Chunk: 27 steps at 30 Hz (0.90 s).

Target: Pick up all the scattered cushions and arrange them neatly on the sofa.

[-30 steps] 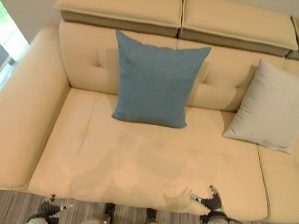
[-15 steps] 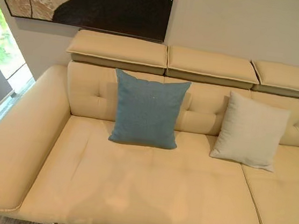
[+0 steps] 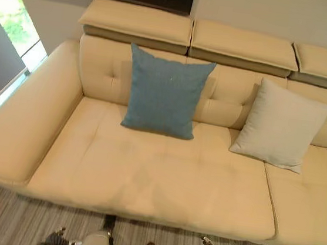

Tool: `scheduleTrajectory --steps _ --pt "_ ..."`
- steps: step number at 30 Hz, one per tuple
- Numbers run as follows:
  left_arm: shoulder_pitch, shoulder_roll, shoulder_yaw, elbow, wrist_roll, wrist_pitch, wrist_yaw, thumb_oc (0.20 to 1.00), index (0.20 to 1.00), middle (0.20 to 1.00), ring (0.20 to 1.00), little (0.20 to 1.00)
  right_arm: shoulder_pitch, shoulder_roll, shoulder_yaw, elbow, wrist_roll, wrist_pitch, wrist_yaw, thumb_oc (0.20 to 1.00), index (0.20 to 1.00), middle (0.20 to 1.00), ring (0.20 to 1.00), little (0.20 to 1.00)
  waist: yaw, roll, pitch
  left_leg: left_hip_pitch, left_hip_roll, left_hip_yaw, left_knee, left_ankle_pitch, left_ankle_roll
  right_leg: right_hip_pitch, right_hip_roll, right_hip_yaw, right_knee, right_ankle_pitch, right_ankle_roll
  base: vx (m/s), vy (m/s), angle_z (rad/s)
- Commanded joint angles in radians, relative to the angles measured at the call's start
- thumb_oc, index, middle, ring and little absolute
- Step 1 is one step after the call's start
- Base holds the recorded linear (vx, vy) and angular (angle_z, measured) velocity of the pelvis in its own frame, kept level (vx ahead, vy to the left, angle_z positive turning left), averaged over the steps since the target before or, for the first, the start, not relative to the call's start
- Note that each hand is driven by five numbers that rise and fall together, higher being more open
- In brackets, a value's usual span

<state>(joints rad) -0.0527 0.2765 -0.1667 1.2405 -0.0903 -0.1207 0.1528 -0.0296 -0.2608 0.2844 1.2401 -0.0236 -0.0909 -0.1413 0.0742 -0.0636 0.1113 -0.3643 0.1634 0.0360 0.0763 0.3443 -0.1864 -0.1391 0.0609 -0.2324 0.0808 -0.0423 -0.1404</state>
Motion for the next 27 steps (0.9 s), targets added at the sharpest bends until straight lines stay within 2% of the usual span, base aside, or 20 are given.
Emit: scheduleTrajectory --steps 1,2,4,6,9,17,27 --pt "-0.013 -0.048 -0.002 0.005 0.021 -0.004 -0.010 1.000 1.000 1.000 1.000 1.000 0.013 -0.025 -0.020 -0.018 0.008 -0.003 -0.015 1.000 1.000 1.000 1.000 1.000 -0.055 -0.043 0.024 0.096 -0.092 0.050 0.131 -0.356 0.123 0.140 -0.109 0.051 -0.094 -0.045 0.196 -0.22 0.055 0.31" --pt "-0.013 -0.050 -0.001 0.008 0.022 -0.004 -0.011 1.000 1.000 1.000 1.000 1.000 0.015 -0.024 -0.021 -0.009 0.007 -0.007 -0.012 1.000 1.000 1.000 1.000 1.000 -0.062 -0.050 0.016 0.114 -0.098 0.033 0.159 -0.396 0.126 0.129 -0.124 0.050 -0.094 -0.035 0.196 -0.15 0.129 0.49" --pt "-0.011 -0.059 -0.010 0.010 0.026 -0.006 -0.008 1.000 1.000 1.000 1.000 1.000 0.023 -0.021 -0.029 0.006 0.008 -0.005 -0.004 1.000 1.000 1.000 1.000 1.000 -0.083 -0.031 -0.010 0.220 -0.083 0.015 0.086 -0.425 0.123 0.123 -0.128 0.046 -0.102 -0.025 0.211 0.00 0.198 0.28" --pt "-0.028 -0.059 -0.029 0.010 0.047 -0.004 -0.003 1.000 1.000 1.000 1.000 1.000 0.031 -0.014 -0.039 0.008 0.015 -0.005 -0.001 1.000 1.000 1.000 1.000 1.000 -0.101 -0.023 -0.033 0.265 -0.086 0.022 -0.016 -0.407 0.118 0.115 -0.136 0.044 -0.109 -0.008 0.223 0.03 0.165 0.06" --pt "-0.027 -0.049 -0.030 0.011 0.063 -0.005 -0.002 1.000 1.000 1.000 1.000 1.000 0.039 -0.007 -0.040 0.017 0.013 -0.003 0.002 1.000 1.000 1.000 1.000 1.000 -0.108 -0.019 -0.053 0.308 -0.104 0.033 -0.084 -0.399 0.123 0.119 -0.148 0.045 -0.120 0.005 0.238 0.03 0.124 1.04" --pt "-0.025 -0.038 -0.017 0.022 0.067 -0.003 -0.006 1.000 1.000 1.000 1.000 1.000 0.035 0.002 -0.030 0.024 -0.007 0.009 0.007 1.000 1.000 1.000 1.000 1.000 -0.104 -0.015 -0.064 0.354 -0.127 0.054 -0.135 -0.395 0.139 0.130 -0.173 0.060 -0.117 0.019 0.261 0.02 0.090 -0.40" --pt "-0.015 -0.037 -0.019 0.038 0.086 0.000 -0.014 1.000 1.000 1.000 1.000 1.000 0.045 0.008 -0.029 0.032 -0.004 0.009 0.011 1.000 1.000 1.000 1.000 1.000 -0.099 -0.027 -0.074 0.381 -0.127 0.071 -0.152 -0.397 0.143 0.153 -0.178 0.061 -0.132 0.025 0.272 0.02 0.013 -0.08"
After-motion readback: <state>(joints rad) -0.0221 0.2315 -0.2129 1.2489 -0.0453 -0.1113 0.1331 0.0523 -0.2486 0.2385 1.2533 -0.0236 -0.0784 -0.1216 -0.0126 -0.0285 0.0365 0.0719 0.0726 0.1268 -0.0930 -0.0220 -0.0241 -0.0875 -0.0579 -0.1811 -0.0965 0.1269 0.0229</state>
